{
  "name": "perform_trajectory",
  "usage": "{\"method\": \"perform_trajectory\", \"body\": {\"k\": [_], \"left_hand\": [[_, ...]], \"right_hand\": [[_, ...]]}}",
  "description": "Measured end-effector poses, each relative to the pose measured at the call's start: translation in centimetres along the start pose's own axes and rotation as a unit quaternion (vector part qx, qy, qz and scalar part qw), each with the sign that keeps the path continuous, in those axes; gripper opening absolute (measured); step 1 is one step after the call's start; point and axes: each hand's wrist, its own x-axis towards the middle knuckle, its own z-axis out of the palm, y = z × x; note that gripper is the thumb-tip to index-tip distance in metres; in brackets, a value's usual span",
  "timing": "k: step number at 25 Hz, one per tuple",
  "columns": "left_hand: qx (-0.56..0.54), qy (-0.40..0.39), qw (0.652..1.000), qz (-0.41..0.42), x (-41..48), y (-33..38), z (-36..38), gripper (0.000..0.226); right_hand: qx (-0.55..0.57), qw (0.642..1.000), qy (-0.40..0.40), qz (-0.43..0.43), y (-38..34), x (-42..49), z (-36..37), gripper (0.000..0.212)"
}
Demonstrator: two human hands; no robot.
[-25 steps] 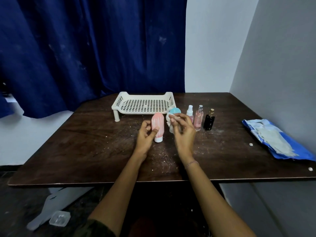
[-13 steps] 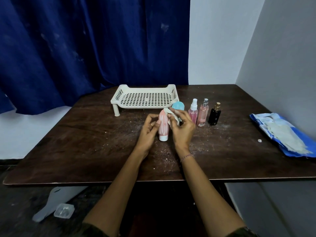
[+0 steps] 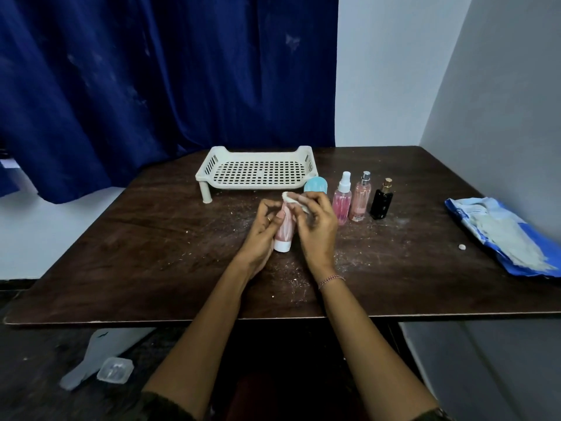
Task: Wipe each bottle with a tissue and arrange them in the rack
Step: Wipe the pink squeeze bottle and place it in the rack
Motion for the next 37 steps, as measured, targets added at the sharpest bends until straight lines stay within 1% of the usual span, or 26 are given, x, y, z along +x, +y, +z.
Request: {"method": "perform_trajectory", "body": {"k": [2, 3, 6, 9, 14, 16, 19, 22, 25, 29, 34, 37], "left_hand": [[0.004, -0.002, 1.0, -0.007, 0.0, 0.0, 0.1, 0.01], [0.003, -0.002, 1.0, -0.01, 0.0, 0.0, 0.2, 0.013], [-0.028, -0.004, 0.999, -0.019, 0.1, 0.2, 0.1, 0.013], [-0.059, 0.001, 0.998, -0.011, 0.1, 0.3, -0.2, 0.017], [-0.066, 0.001, 0.998, -0.019, 0.3, 0.4, -0.1, 0.019], [-0.088, -0.002, 0.996, -0.023, 0.2, 0.5, -0.2, 0.016], [-0.12, -0.006, 0.992, -0.028, 0.0, 0.7, -0.4, 0.021], [-0.144, -0.001, 0.989, -0.044, -0.2, 1.0, -0.1, 0.023], [-0.15, 0.005, 0.988, -0.046, -0.3, 1.2, 0.1, 0.025], [-0.148, 0.002, 0.988, -0.043, -0.2, 1.1, -0.1, 0.026], [-0.145, 0.013, 0.989, -0.038, -0.1, 0.9, -0.5, 0.026], [-0.139, 0.03, 0.989, -0.027, 0.0, 0.9, -0.8, 0.028]], "right_hand": [[0.006, 0.999, 0.017, 0.039, 0.1, 0.2, -0.1, 0.023], [0.004, 0.999, 0.018, 0.044, 0.0, 0.2, -0.1, 0.023], [-0.01, 1.0, -0.009, 0.011, -0.4, -0.3, -0.2, 0.024], [-0.023, 0.999, -0.03, -0.027, -0.6, -0.6, -0.3, 0.022], [-0.008, 1.0, -0.003, 0.003, -0.6, -0.4, -0.2, 0.024], [-0.023, 0.999, -0.021, -0.011, -0.4, -0.6, -0.2, 0.019], [-0.036, 0.998, -0.055, -0.018, -0.4, -1.0, -0.2, 0.018], [-0.047, 0.997, -0.054, -0.023, -0.6, -1.1, -0.1, 0.018], [-0.064, 0.996, -0.048, -0.035, -0.8, -1.2, 0.0, 0.018], [-0.065, 0.994, -0.073, -0.043, -0.5, -1.4, -0.4, 0.017], [-0.121, 0.989, -0.058, -0.055, -1.1, -1.6, -0.3, 0.015], [-0.101, 0.991, -0.072, -0.043, -1.1, -1.8, -0.7, 0.016]]}}
